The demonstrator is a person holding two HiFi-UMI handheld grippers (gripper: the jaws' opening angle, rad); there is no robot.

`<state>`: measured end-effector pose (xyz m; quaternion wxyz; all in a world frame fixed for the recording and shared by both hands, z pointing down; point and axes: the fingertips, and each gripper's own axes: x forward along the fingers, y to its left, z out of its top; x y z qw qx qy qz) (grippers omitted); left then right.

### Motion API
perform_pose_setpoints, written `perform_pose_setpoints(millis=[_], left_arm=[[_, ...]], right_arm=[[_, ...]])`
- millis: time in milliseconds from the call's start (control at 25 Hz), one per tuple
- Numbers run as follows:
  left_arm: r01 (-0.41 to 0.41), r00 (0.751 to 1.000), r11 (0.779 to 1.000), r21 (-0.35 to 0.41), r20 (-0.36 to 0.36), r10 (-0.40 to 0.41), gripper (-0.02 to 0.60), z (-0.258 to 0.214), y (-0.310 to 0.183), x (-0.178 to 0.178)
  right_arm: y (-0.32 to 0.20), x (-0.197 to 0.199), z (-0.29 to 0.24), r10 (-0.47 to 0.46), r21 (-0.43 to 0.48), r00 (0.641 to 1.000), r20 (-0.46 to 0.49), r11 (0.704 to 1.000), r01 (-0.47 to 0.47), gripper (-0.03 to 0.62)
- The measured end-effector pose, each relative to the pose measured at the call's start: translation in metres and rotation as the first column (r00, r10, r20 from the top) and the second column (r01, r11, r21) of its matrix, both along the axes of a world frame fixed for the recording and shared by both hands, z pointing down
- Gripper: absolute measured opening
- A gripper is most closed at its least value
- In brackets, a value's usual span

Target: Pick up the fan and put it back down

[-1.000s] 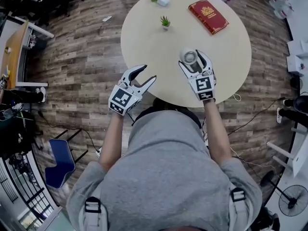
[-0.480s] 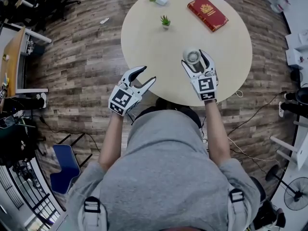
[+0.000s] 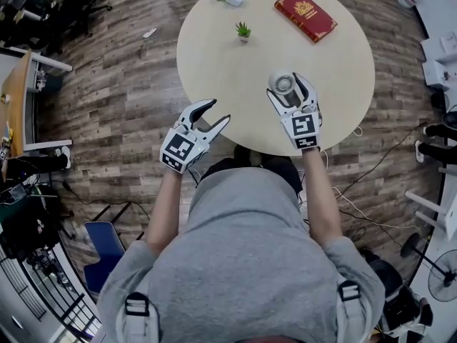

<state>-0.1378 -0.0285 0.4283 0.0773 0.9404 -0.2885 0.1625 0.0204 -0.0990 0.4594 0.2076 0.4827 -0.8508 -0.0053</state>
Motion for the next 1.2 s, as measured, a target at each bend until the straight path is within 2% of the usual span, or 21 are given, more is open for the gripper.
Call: perform_pose_setpoints(millis=[400,680,1200], left_arm=[[-0.03,0.999,0.999,-0.029,0.011,0.03,0.23,0.023,-0.016,0.015],[-0.03,0.999,0.996,-0.081,0.022,0.032,0.23,0.047,-0.013,0.033],[-0.074,0.996,0.981,-0.177,0.03,0.081,0.23,0.088,0.002,0.066]], right_arm=[[0.001,0.013,0.042,0.012,-0.097,1.0,0.008,0.995,-0.011,0.364],[0.007,0.021,0.079,0.0,-0.171,1.0,0.024,0.985,0.004,0.364],[0.014,0.026,0.154,-0.014,-0.291,0.999,0.05,0.956,0.028,0.363]])
